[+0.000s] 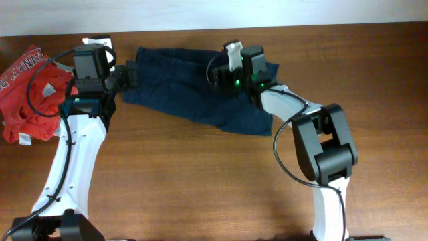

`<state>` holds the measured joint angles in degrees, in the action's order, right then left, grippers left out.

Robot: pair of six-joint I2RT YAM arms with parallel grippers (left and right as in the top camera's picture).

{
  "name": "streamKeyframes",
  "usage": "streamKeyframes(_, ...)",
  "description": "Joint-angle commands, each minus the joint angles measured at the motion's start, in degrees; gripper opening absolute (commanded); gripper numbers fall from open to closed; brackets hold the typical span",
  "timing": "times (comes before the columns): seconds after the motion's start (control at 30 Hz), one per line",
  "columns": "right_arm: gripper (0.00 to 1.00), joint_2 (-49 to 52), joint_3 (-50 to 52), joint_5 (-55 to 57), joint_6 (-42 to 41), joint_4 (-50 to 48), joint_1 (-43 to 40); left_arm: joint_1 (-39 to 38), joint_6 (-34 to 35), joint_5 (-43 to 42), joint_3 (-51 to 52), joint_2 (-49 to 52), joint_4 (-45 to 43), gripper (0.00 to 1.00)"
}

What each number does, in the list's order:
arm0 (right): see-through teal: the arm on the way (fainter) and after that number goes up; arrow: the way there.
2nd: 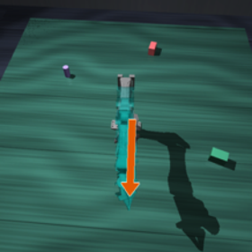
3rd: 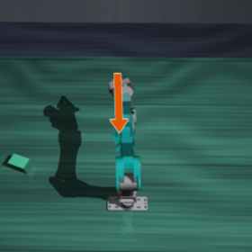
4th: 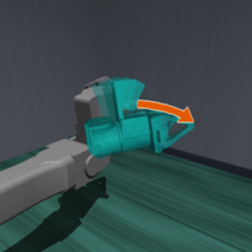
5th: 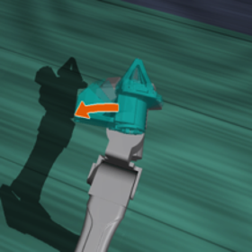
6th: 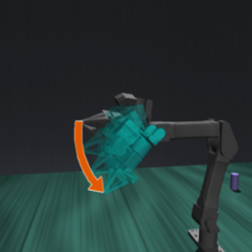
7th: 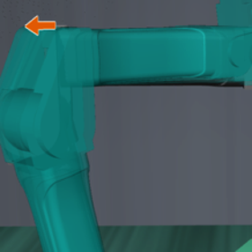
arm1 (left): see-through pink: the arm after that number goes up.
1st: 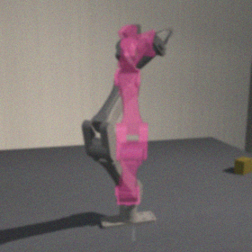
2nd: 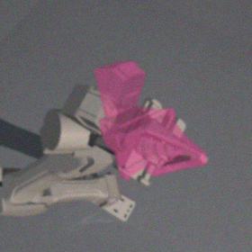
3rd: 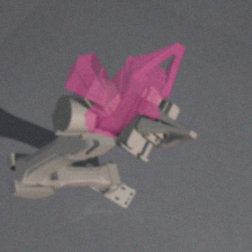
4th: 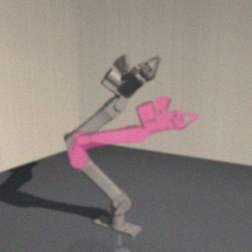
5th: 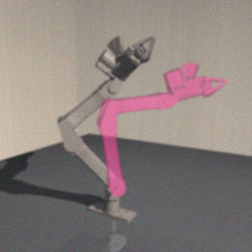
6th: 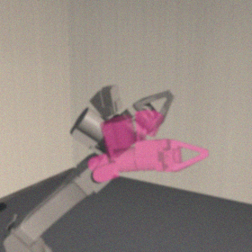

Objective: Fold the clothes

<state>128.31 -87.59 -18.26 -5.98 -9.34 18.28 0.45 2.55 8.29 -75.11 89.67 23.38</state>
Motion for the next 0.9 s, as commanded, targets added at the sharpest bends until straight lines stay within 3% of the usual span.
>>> streamKeyframes(0.0, 0.99, 2.1, -7.0, 0.9, -0.3, 0.9, -1.6, 0.1, -0.9, -2.8, -0.6, 0.7, 1.2, 0.99)
streamKeyframes(0.17, 0.99, 2.2, -13.0, -0.6, -0.2, 10.4, -3.9, 0.0, -0.9, -3.1, -0.6, 2.1, 3.5, 0.99)
streamKeyframes(0.33, 0.99, 1.4, -20.2, -1.7, -0.2, 33.4, -6.5, 0.0, -1.0, -3.1, -0.6, 3.9, 4.8, 0.99)
streamKeyframes(0.5, 0.97, 1.1, -22.4, -4.1, -0.2, 47.5, -7.1, 0.0, -2.5, -3.1, -0.6, 7.1, 5.0, 0.99)
streamKeyframes(0.57, 0.83, 1.2, -22.4, -3.7, 0.5, 50.5, -6.7, 0.0, -3.9, -3.1, -0.6, 7.2, 4.9, 0.99)
streamKeyframes(0.67, 0.42, 1.2, -22.4, -3.8, 0.6, 53.1, -6.2, 0.0, -5.0, -3.1, -0.6, 7.2, 4.1, 0.99)
streamKeyframes(0.73, 0.23, 1.4, -22.3, -3.8, 0.6, 54.9, -5.7, 0.0, -5.0, -3.1, -0.6, 7.2, 4.1, 0.99)
streamKeyframes(0.87, 0.14, 3.3, -21.2, -2.9, 0.6, 55.4, -4.1, 0.0, -5.0, -3.1, -0.6, 7.2, 4.0, 1.00)
